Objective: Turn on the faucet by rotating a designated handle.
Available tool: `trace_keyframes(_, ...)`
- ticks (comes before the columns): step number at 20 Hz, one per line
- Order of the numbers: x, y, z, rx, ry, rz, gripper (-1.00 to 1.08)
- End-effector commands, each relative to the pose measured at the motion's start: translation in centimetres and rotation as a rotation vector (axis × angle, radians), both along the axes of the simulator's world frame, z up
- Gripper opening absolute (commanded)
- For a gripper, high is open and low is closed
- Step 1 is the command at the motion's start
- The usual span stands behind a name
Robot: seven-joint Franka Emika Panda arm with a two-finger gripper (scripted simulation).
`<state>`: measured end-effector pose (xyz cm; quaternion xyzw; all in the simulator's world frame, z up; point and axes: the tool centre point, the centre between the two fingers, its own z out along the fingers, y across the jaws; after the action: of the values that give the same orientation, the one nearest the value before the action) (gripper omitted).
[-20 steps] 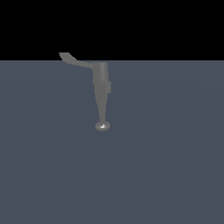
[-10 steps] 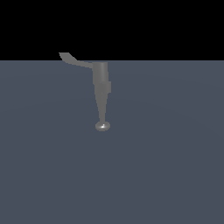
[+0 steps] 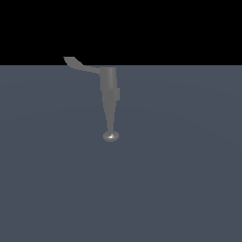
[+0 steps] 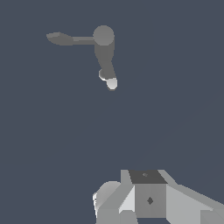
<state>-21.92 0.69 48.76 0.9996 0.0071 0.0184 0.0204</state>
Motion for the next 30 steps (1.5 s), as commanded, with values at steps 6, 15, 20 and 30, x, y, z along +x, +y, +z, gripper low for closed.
trace_keyframes(6, 1.9, 0.6, -0.3, 0.01, -0.001, -0.081, -1.0)
trace_keyframes(15, 5.7, 2.0, -1.4, 0.028, -0.001, -0.252, -1.0)
trace_keyframes(20, 8.1, 2.9, -2.3, 0.037, 0.0, -0.361, -1.0)
trace_keyframes(30, 12.8, 5.1, -4.7, 0.052, 0.003, -0.58, -1.0)
